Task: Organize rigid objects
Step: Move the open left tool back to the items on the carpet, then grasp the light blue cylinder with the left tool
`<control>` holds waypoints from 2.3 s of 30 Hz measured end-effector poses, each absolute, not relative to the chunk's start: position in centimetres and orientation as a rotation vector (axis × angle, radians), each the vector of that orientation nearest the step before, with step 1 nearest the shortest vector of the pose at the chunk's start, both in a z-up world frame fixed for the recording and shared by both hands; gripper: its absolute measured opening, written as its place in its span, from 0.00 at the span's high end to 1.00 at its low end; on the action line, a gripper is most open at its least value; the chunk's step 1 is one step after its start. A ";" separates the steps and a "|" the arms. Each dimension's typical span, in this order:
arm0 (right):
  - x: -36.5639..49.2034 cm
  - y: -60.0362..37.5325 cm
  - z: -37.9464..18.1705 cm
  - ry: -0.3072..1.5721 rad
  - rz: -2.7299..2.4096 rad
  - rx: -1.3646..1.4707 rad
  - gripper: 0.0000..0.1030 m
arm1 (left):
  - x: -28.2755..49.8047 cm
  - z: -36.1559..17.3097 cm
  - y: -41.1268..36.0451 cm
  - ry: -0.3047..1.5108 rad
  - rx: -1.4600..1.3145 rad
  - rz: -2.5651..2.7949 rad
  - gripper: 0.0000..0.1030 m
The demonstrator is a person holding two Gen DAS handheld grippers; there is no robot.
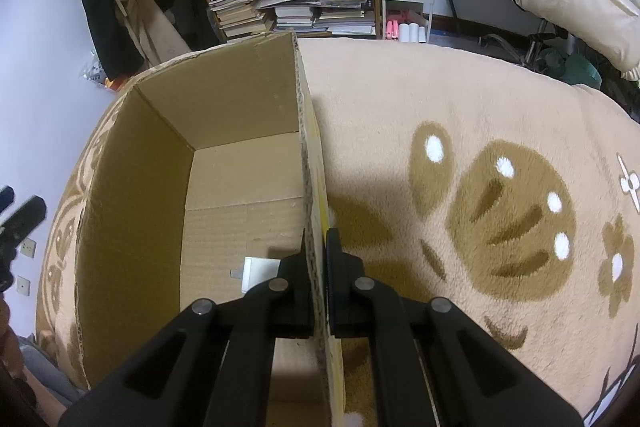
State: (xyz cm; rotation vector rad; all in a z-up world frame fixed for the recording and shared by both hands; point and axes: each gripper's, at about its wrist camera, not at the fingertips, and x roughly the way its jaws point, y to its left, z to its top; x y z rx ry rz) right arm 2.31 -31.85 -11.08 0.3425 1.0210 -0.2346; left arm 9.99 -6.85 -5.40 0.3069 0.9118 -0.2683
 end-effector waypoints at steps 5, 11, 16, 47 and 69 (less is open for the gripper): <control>2.3 -31.8 -11.1 1.021 -0.235 0.342 0.95 | 10.8 -7.1 -6.6 0.948 0.305 -0.238 0.01; 2.3 -31.7 -11.2 1.023 -0.234 0.335 0.95 | 11.0 -9.2 -7.2 0.972 0.354 -0.229 0.01; 2.3 -31.7 -11.1 1.024 -0.234 0.338 0.95 | 11.6 -10.4 -7.1 0.995 0.333 -0.204 0.01; 2.1 -31.9 -11.5 1.023 -0.237 0.355 0.95 | 13.5 -13.9 -6.0 1.100 0.124 -0.287 0.71; 2.2 -32.2 -11.6 1.022 -0.233 0.365 0.95 | 12.6 -13.7 -8.5 1.045 0.256 -0.304 0.73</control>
